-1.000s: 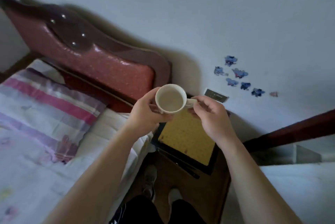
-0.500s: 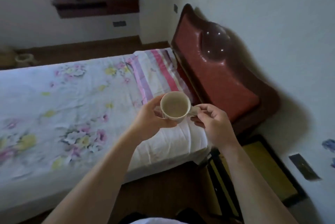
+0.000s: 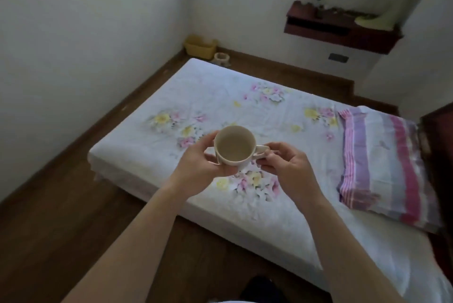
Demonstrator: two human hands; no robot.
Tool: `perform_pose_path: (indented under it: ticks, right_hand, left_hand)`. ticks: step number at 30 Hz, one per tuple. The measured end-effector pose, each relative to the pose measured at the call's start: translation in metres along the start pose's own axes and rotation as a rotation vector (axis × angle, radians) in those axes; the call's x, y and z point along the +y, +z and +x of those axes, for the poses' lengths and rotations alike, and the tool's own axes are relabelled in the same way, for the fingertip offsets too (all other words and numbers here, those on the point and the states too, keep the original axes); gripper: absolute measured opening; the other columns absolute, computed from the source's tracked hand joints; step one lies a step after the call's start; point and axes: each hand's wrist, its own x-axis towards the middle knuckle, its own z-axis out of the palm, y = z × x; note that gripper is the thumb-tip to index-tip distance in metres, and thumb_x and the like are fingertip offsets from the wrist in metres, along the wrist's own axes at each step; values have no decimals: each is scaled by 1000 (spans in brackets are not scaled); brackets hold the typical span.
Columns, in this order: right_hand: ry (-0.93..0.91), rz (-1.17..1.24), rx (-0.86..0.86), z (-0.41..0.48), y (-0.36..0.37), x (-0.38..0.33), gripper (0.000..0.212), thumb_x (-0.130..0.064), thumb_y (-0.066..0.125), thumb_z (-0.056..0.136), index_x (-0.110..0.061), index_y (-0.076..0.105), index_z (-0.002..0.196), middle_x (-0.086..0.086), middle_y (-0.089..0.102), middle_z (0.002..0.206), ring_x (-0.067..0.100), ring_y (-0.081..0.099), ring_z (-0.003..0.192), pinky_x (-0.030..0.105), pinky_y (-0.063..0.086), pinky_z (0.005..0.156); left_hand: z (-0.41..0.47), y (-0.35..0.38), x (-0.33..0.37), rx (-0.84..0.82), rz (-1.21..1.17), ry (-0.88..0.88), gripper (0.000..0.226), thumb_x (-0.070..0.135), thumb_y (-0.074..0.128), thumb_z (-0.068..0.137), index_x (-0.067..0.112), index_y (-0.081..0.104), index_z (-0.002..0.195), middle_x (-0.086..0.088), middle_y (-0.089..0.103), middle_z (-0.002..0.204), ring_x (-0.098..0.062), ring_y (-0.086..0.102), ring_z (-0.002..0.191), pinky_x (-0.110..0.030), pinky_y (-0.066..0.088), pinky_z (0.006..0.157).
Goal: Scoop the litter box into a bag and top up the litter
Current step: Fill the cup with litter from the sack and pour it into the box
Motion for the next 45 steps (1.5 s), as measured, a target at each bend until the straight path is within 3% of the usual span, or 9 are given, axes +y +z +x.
perform_pose_path:
  ticks: [4, 8, 13, 17, 23, 28, 34, 40, 45]
  right_hand:
    - [-12, -13, -209, 47, 101, -18, 22, -3, 55, 96, -17, 72, 93, 4, 76, 85, 24, 72, 86, 38, 57, 83]
    - [-4, -7, -384, 98, 202, -29, 24, -5, 60, 92, -22, 74, 82, 6, 75, 81, 29, 70, 83, 46, 55, 85]
    - [-28, -59, -606, 161, 332, -43, 19, -5, 57, 96, -16, 73, 92, 11, 75, 90, 35, 71, 92, 45, 58, 87]
    - [-82, -106, -779, 189, 435, -69, 24, -7, 56, 97, -23, 72, 92, 5, 76, 89, 28, 72, 91, 43, 58, 87]
    - [-122, -132, -917, 215, 585, -92, 24, -7, 55, 97, -23, 73, 97, 3, 77, 90, 23, 73, 91, 40, 59, 85]
    - [-135, -105, -869, 237, 710, -96, 22, -8, 56, 97, -21, 73, 99, 2, 77, 93, 21, 73, 91, 39, 59, 85]
    - [-69, -71, -693, 287, 805, -120, 17, -11, 58, 97, -20, 73, 101, 3, 76, 93, 23, 72, 91, 44, 59, 87]
    - [7, 42, -471, 387, 870, -128, 19, -8, 59, 96, -18, 75, 95, 7, 76, 92, 29, 72, 92, 46, 58, 89]
    - [32, 100, -354, 497, 920, -134, 19, -6, 59, 96, -17, 75, 96, 8, 76, 93, 29, 72, 94, 41, 58, 87]
  left_hand:
    - [-5, -96, -20, 191, -27, -62, 72, 28, 90, 58, 41, 62, 123, 13, 68, 113, -18, 71, 91, -48, 60, 83]
    - [4, -182, -49, 360, -67, -138, 77, 29, 92, 55, 42, 60, 124, 11, 68, 116, -21, 69, 101, -46, 60, 86]
    - [16, -290, -73, 559, -61, -182, 71, 16, 93, 63, 42, 62, 122, 8, 69, 118, -17, 67, 107, -43, 59, 89]
    - [14, -374, -84, 741, -56, -193, 74, 4, 91, 63, 37, 63, 122, 8, 70, 116, -14, 66, 109, -46, 57, 93]
    - [12, -503, -115, 908, -53, -197, 76, 4, 93, 59, 34, 63, 122, 7, 72, 114, -13, 69, 102, -34, 58, 87]
    - [26, -630, -152, 876, -49, -193, 75, 7, 92, 63, 31, 61, 127, 10, 70, 114, -9, 67, 101, -35, 58, 89]
    - [90, -755, -166, 675, -59, -184, 68, 15, 87, 70, 38, 59, 127, 20, 68, 114, -3, 65, 105, -30, 57, 86]
    - [215, -850, -182, 462, -81, -148, 65, -1, 82, 74, 24, 59, 129, 11, 71, 110, 4, 66, 96, -15, 52, 76]
    - [341, -920, -200, 330, -42, -142, 66, 3, 83, 75, 29, 58, 130, 14, 70, 109, 1, 66, 98, -18, 54, 74]
